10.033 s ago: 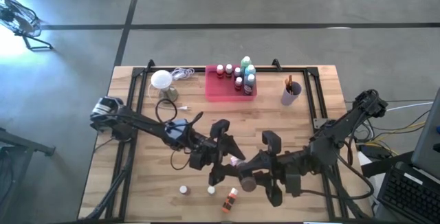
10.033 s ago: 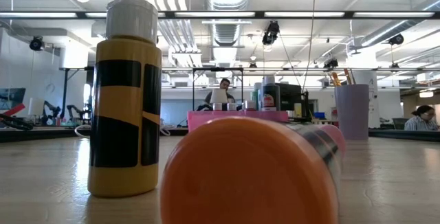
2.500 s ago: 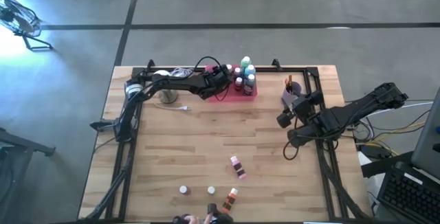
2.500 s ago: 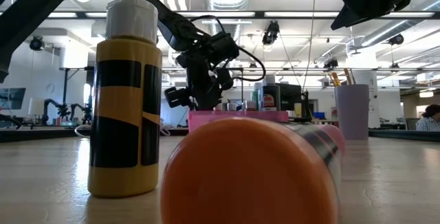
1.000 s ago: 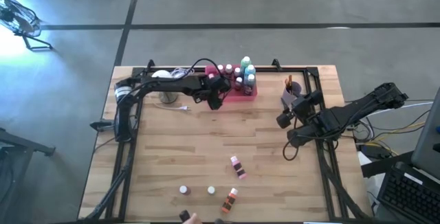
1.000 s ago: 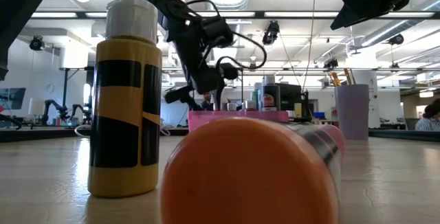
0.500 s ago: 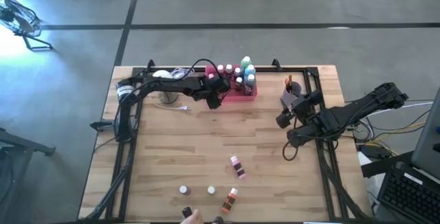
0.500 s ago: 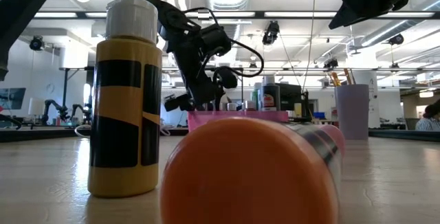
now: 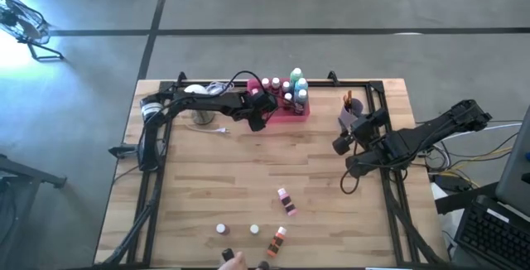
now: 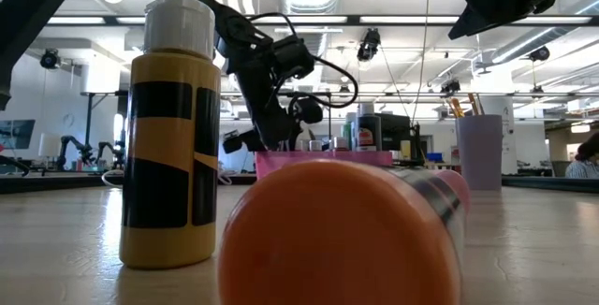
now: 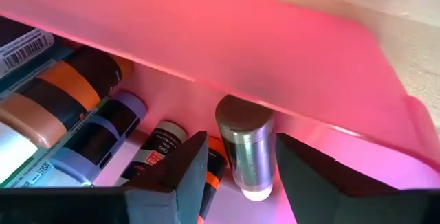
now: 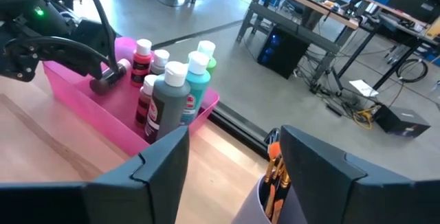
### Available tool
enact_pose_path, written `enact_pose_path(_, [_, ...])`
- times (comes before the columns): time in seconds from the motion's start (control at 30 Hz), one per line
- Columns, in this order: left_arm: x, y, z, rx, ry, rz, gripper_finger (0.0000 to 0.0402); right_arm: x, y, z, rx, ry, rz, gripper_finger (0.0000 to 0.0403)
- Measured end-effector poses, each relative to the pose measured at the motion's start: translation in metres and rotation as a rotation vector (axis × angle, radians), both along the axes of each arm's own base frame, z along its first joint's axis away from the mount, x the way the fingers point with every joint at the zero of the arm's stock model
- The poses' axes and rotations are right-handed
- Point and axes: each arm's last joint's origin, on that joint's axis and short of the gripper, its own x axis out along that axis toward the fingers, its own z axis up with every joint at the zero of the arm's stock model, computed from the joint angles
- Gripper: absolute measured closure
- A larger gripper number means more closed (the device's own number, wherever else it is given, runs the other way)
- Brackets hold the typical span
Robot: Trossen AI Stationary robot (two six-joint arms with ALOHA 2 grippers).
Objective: Pick & Place Paint Supplies
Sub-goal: Put the dark brown black paint bottle into the pink bin
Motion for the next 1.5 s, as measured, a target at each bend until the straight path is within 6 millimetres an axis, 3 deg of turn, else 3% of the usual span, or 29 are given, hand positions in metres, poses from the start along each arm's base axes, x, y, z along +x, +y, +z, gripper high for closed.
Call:
enact_pose_path(0.3, [0.003,-0.001,0.000,-0.034,-0.040,-0.041,0.0268,0.000,0.000,0.000,-0.002,0.004,0.002,0.0173])
enact_pose_path(0.47, [0.005,0.000,0.001,-0.011,-0.071,0.013,0.0270,0.000,0.000,0.000,-0.005,0.010,0.005,0.0160])
enact_pose_path(0.7, [0.004,0.003,0.002,0.152,-0.011,0.088,0.0270,0.000,0.000,0.000,-0.006,0.013,0.006,0.0149])
enact_pose_path(0.8, [0.005,0.000,0.002,0.129,-0.077,0.175,0.0270,0.000,0.000,0.000,-0.008,0.016,0.007,0.0152])
enact_pose_path(0.97, [0.007,-0.010,0.007,0.106,-0.088,0.157,0.0270,0.000,0.000,0.000,-0.008,0.017,0.005,0.0168])
enact_pose_path(1.07, [0.011,-0.015,0.027,0.096,-0.176,0.176,0.0270,0.000,0.000,0.000,-0.009,0.018,0.005,0.0176])
enact_pose_path(1.23, [0.016,-0.028,0.076,-0.040,-0.494,0.306,0.0270,0.000,0.000,0.000,-0.012,0.024,0.007,0.0183])
enact_pose_path(1.33, [0.015,-0.031,0.111,-0.342,-0.817,0.508,0.0270,0.000,-0.001,0.000,-0.012,0.024,0.005,0.0183])
enact_pose_path(1.4, [0.012,-0.029,0.130,-0.587,-1.040,0.744,0.0270,0.000,-0.001,0.000,-0.012,0.023,0.005,0.0179])
enact_pose_path(1.5, [0.006,-0.018,0.146,-0.790,-1.237,1.045,0.0270,0.000,-0.001,0.000,-0.010,0.021,0.004,0.0171])
